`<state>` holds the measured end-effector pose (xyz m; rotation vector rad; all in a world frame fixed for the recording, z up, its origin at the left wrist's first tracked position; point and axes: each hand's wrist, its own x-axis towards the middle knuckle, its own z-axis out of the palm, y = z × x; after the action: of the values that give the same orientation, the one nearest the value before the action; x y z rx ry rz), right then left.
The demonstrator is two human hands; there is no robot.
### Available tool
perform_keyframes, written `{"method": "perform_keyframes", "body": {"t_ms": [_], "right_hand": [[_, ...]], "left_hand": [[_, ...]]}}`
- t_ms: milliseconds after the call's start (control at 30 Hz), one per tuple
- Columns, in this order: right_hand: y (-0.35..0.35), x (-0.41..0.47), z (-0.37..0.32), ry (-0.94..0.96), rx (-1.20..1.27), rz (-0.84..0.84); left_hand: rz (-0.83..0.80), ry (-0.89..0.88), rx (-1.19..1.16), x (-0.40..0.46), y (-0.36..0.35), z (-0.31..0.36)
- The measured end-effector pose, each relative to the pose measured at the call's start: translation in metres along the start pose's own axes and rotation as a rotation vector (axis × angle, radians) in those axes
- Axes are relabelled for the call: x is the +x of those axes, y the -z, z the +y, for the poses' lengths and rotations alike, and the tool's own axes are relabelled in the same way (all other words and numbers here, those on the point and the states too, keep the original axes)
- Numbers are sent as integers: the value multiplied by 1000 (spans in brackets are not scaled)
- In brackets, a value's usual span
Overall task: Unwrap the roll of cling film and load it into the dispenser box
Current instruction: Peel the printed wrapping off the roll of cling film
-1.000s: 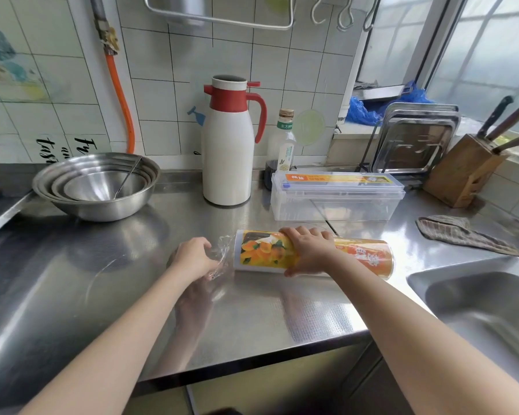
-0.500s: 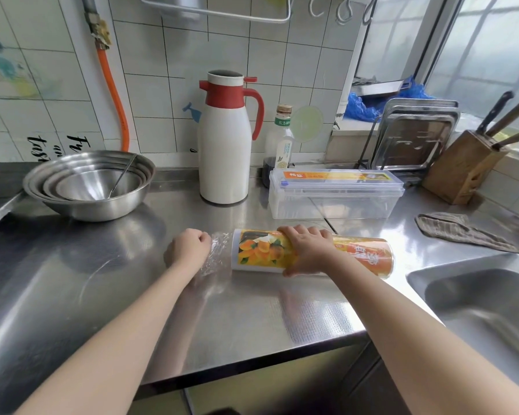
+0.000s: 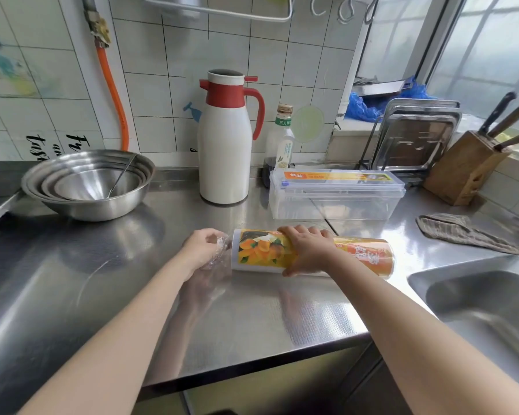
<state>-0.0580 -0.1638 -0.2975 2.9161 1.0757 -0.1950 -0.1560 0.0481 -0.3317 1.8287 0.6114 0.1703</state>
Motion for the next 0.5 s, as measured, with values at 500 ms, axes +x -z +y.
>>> {"method": "perform_keyframes", "body": {"t_ms": [500], "right_hand": [[-3, -6, -1, 11, -19, 20]], "left_hand": [[312, -159, 302, 22, 14, 1]]}}
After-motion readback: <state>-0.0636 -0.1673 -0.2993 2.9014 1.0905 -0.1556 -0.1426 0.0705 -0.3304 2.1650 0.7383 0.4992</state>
